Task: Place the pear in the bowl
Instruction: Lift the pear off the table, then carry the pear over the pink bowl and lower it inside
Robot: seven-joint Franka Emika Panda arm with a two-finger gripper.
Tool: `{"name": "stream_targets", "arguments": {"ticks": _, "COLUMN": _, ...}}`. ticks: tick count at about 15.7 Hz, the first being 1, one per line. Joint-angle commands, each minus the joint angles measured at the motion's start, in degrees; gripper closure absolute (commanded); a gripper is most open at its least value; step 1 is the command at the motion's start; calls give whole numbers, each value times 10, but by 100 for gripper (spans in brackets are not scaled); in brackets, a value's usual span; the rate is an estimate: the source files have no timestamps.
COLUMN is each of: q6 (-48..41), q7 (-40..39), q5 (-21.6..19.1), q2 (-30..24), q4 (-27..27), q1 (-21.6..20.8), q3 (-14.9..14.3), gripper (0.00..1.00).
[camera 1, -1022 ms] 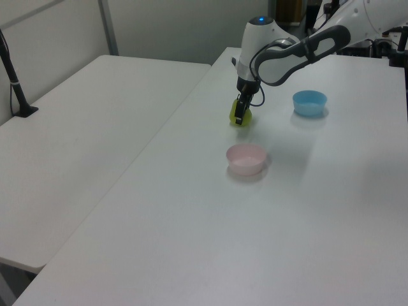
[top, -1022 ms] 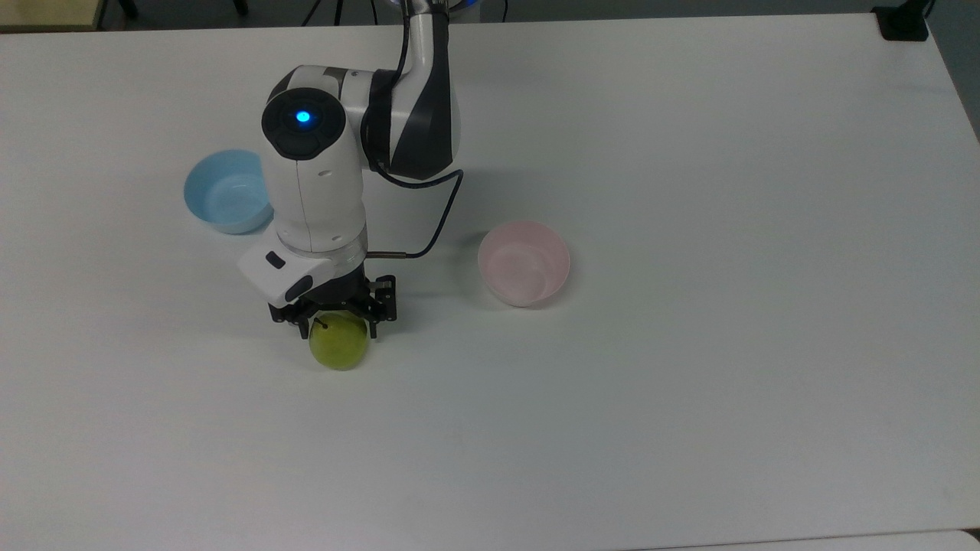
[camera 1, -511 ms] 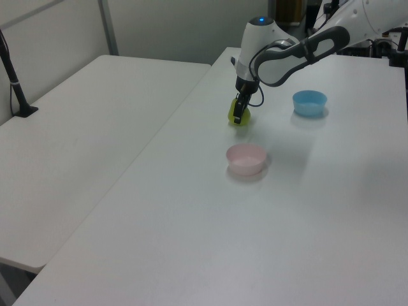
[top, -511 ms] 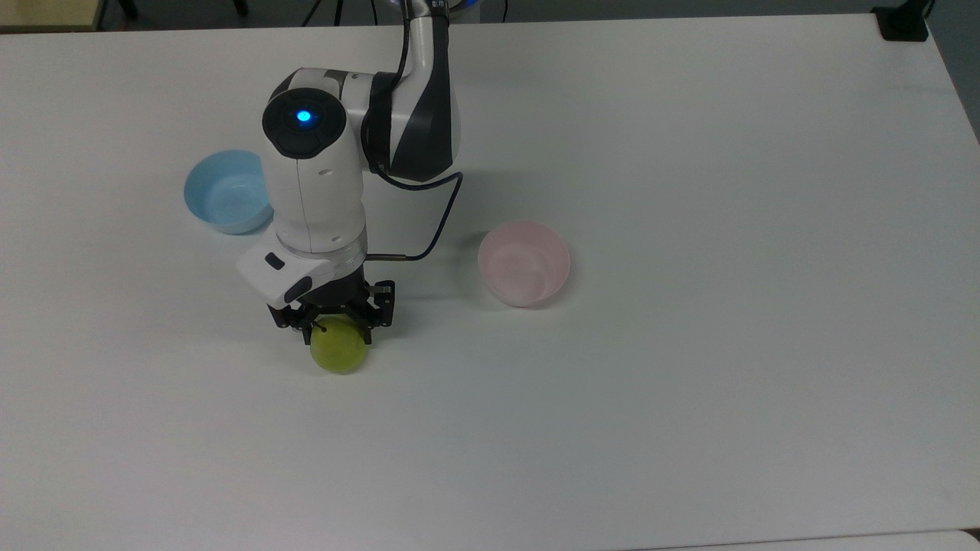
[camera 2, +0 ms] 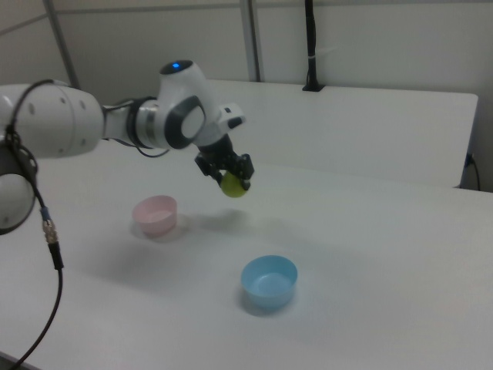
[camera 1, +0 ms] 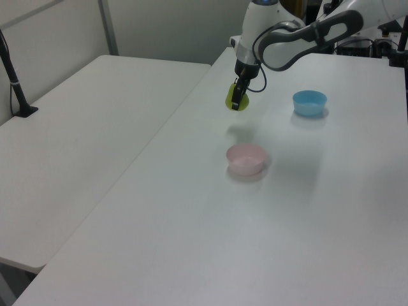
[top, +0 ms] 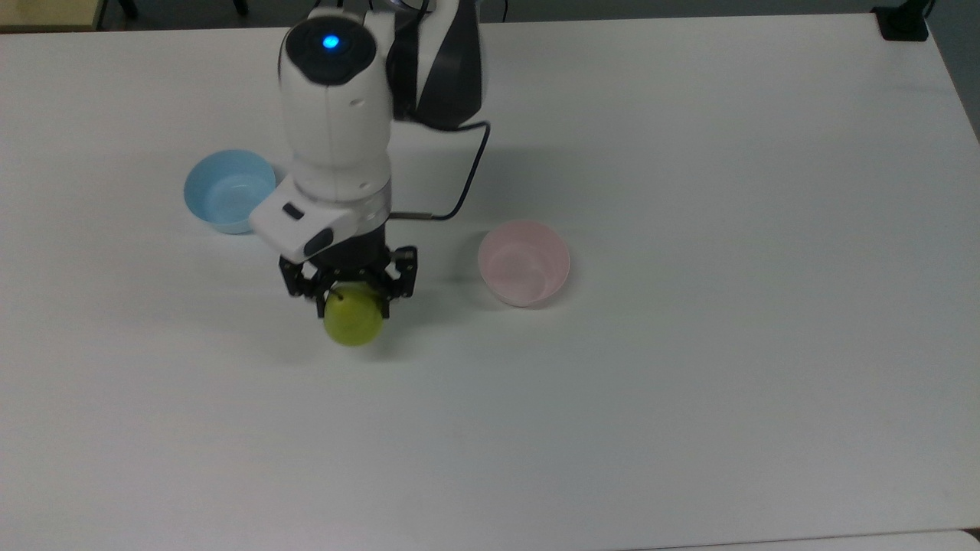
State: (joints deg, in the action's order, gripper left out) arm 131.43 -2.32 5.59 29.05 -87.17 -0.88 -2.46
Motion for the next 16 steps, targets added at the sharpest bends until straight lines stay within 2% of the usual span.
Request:
{"name": "stream_targets", "arguments": {"ticks": 1, "q6": -48, "q7": 57, "q5": 21, "q2": -97, "q4": -89, "q1": -35, "q3": -2, "gripper": 57}}
{"name": "stream_targets", "arguments": {"ticks": 4, "q6": -58, "q7": 92, "q5": 21, "q2": -129, "q4": -124, "q1": -72, "q3": -2, "gripper": 57}}
{"name": "stream_targets", "arguments": {"ticks": 8, "q6": -60, "q7": 136, "q5": 21, "q2": -131, "q4": -132, "q1": -114, "q3": -1, "gripper": 57}}
{"name": "stream_targets", "arguments": {"ticks": 12, "q6": -50, "q7": 157, "q5": 21, "q2": -104, "q4": -129, "q1": -146, "q3": 3, "gripper": 56}}
{"name": "stream_targets", "arguments": {"ticks": 16, "q6": -29, "q7": 157, "q5": 21, "q2": -77, "q4": -131, "q1": -157, "q3": 4, "gripper": 55}}
